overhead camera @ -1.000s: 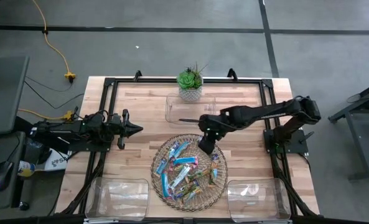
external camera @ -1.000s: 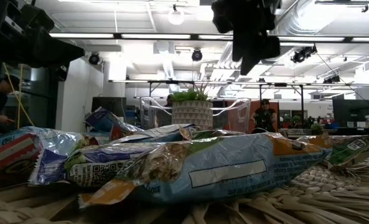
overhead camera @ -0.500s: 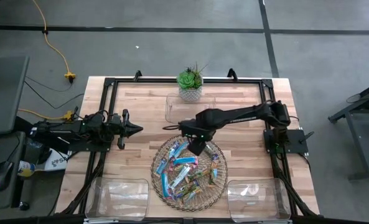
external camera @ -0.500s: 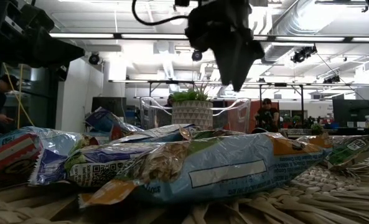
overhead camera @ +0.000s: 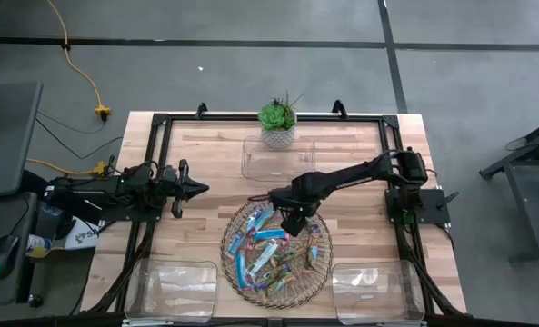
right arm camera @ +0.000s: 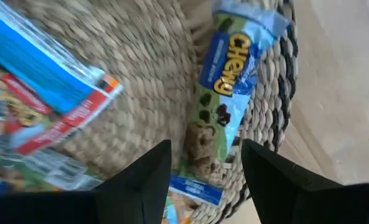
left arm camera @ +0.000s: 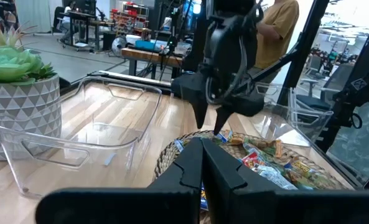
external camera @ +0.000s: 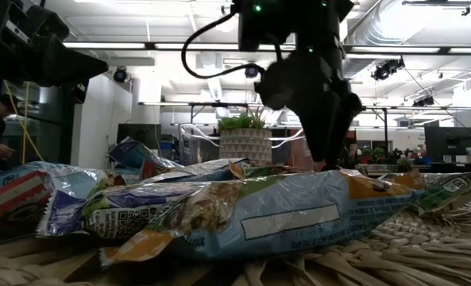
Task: Pick and place Granola Bars by type
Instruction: Put the blue granola bar into the top transparent bin
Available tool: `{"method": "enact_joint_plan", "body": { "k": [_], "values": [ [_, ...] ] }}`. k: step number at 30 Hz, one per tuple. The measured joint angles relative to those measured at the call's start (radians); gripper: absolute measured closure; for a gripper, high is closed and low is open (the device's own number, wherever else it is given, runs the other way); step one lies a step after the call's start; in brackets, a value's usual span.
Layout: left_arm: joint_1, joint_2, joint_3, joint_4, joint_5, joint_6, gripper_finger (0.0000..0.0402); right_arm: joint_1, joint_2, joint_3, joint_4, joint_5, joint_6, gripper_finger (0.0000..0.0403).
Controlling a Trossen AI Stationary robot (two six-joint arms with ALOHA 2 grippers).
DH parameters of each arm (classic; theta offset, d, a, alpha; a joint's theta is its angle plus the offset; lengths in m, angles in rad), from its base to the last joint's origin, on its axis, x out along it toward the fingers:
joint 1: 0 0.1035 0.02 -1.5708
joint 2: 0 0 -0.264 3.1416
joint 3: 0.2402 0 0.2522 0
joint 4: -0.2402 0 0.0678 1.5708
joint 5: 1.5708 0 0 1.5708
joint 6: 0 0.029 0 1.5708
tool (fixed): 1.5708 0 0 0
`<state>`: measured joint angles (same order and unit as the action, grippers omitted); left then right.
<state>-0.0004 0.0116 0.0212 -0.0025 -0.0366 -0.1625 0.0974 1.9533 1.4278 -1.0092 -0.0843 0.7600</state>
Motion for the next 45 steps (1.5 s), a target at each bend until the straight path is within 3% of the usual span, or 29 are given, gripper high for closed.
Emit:
{"method": "enact_joint_plan", "body": {
  "k": [6, 14, 35, 45],
  "values": [
    [0.0, 0.0, 0.0, 0.0, 0.001, 0.0, 0.0401, 0.016, -0.001, -0.037, 0.065, -0.013, -0.005, 0.0203],
    [0.0, 0.0, 0.0, 0.0, 0.001, 0.0, 0.0401, 0.014, -0.002, -0.038, 0.064, 0.063, 0.01, 0.0165],
    [0.0, 0.0, 0.0, 0.0, 0.001, 0.0, 0.0401, 0.015, -0.002, -0.048, 0.115, 0.103, 0.076, 0.0162],
    [0.0, 0.0, 0.0, 0.0, 0.002, 0.0, 0.0401, 0.015, -0.003, -0.141, 0.18, 0.041, 0.122, 0.0162]
  ]
}}
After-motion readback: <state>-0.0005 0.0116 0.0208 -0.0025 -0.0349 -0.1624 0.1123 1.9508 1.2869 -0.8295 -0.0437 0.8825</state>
